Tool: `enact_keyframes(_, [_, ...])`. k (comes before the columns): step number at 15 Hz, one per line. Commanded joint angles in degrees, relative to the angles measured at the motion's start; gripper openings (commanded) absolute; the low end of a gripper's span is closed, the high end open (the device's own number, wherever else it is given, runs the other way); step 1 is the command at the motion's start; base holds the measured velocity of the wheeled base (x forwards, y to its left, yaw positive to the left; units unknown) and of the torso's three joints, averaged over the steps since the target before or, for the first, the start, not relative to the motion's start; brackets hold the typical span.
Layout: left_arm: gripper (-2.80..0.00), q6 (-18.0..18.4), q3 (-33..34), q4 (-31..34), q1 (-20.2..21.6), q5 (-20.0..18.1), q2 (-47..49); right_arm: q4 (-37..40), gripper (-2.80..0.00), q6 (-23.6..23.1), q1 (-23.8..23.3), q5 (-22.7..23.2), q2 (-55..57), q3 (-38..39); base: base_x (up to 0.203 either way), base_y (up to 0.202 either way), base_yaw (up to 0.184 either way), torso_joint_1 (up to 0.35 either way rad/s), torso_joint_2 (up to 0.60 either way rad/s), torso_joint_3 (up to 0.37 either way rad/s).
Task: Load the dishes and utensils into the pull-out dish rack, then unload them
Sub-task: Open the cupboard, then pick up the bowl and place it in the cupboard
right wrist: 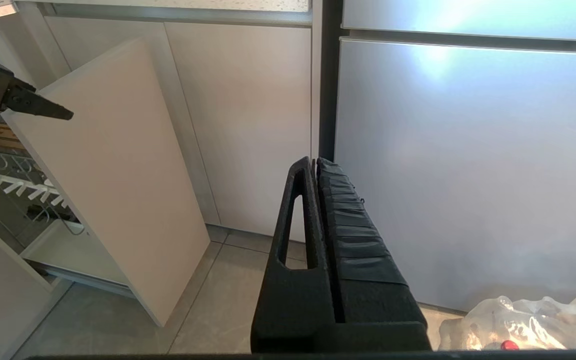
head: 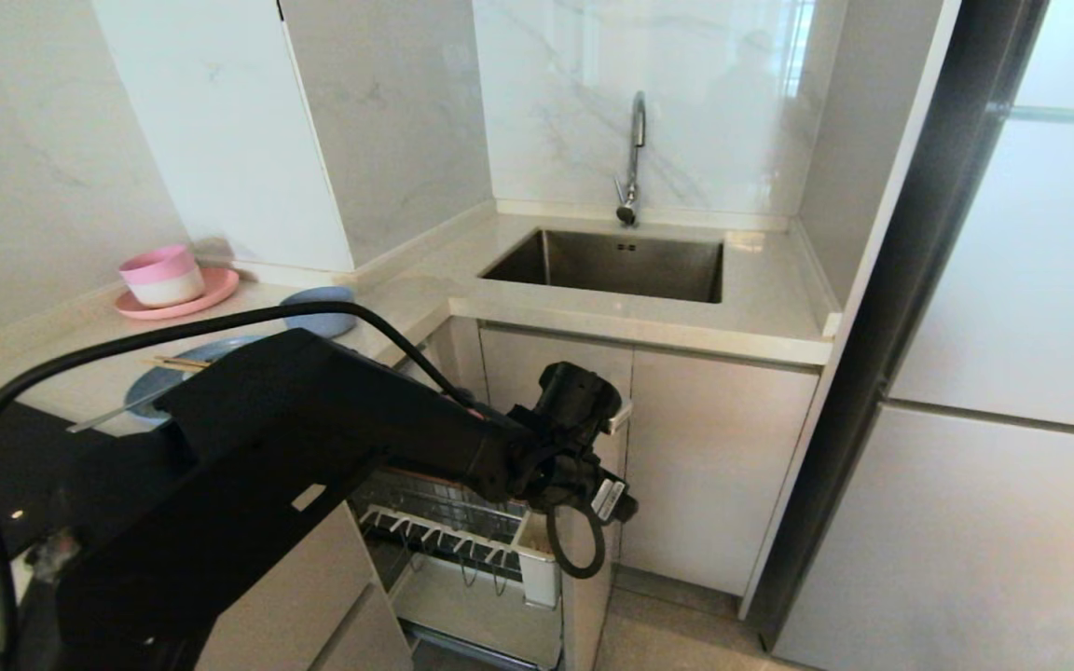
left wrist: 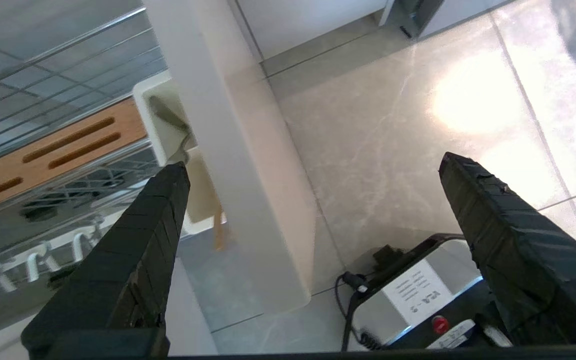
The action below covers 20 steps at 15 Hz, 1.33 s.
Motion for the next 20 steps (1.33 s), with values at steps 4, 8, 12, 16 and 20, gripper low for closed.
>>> enact_keyframes(4, [0.0,-1.6,-0.6,0.0,-1.2,-1.3,0.5,0.0,-2.8,0.0,0.0,0.0,0.1,0.0,0.0,0.0,0.0,0.0,0.0,0.0])
enact_keyframes(8, [0.0,-1.7,-1.4,0.0,-2.3,-2.0,0.6,0.0,-2.8,0.0,0.0,0.0,0.0,0.0,0.0,0.0,0.0,0.0,0.0,0.0])
enact_keyframes(12, [0.0,-1.9,-1.5,-0.1,-3.0,-2.0,0.8,0.0,-2.8,0.0,0.0,0.0,0.1,0.0,0.0,0.0,0.0,0.0,0.0,0.0])
enact_keyframes(16, [0.0,-2.2,-1.5,-0.1,-3.1,-1.9,0.7,0.0,-2.8,0.0,0.0,0.0,0.1,0.0,0.0,0.0,0.0,0.0,0.0,0.0])
enact_keyframes(20, [0.0,-2.1,-1.5,-0.1,-2.8,1.6,1.3,0.0,-2.8,0.0,0.0,0.0,0.1,0.0,0.0,0.0,0.0,0.0,0.0,0.0])
